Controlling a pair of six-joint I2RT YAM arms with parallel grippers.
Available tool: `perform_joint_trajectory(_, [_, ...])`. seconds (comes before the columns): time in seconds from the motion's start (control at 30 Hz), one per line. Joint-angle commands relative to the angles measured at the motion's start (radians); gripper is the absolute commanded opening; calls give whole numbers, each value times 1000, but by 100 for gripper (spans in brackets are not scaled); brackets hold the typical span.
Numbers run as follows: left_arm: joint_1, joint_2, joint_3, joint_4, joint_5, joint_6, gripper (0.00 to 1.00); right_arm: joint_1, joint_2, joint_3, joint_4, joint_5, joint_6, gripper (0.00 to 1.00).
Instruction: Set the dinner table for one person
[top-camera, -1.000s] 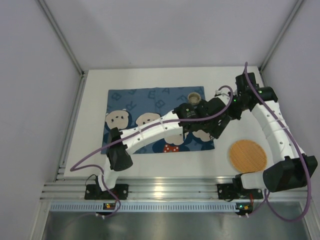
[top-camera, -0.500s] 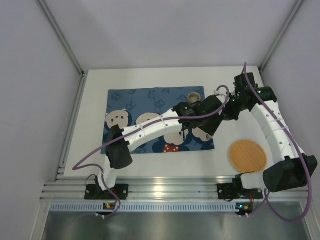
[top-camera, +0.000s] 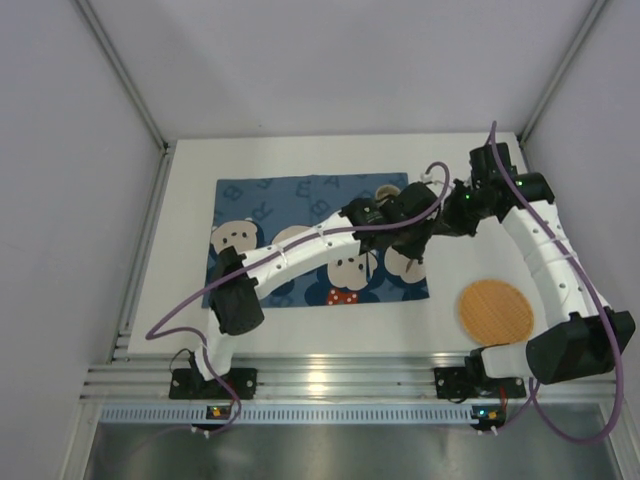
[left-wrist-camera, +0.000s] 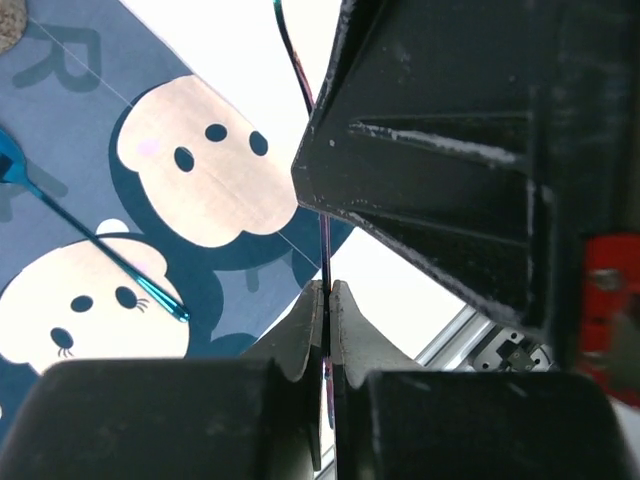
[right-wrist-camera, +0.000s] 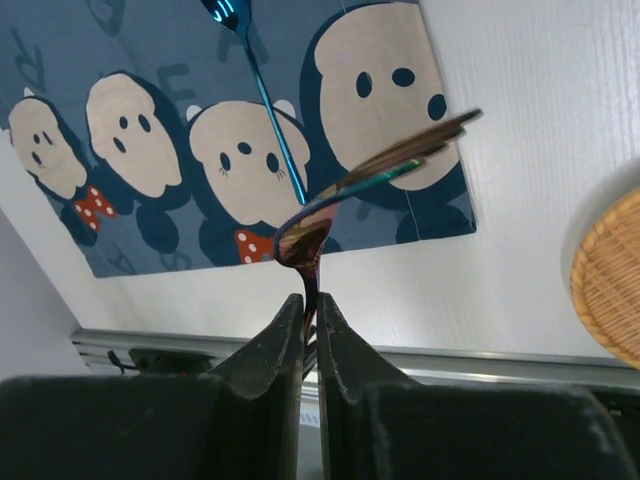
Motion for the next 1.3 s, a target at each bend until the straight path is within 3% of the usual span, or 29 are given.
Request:
perform_joint_trajectory(0.0, [35, -32, -66, 75, 50, -24, 0, 25, -8, 46, 11, -93, -13, 10])
perform_joint_trajectory(0.03, [42, -57, -87, 99, 64, -30, 0, 25, -4, 54, 14, -94, -10, 26])
perform_joint_trajectory(0.07, [62, -72, -112, 111, 66, -38, 0, 25, 1, 62, 15, -91, -13, 56])
perform_joint_trajectory(0.1, [73, -107, -165, 133, 110, -55, 0, 25, 7, 81, 12, -84, -22, 99])
perform_joint_trajectory(0.37, [240, -363, -592, 223, 222, -96, 0, 25, 38, 200, -23, -44, -81, 100])
perform_joint_trajectory(0.6, [597, -552, -1004, 308, 475, -72, 0, 26, 51, 195, -6, -84, -90, 100])
perform_joint_trajectory(0.77, [815, -582, -1077, 293, 573, -6, 0, 25, 51, 157, 18, -111, -101, 100])
perform_joint_trajectory(1.03, [1032, -460, -1099, 288, 794, 89, 0, 25, 74, 129, 32, -139, -136, 100])
perform_joint_trajectory(1.27, [1153, -434, -1082, 257, 768, 139, 0, 25, 76, 85, 54, -157, -151, 100])
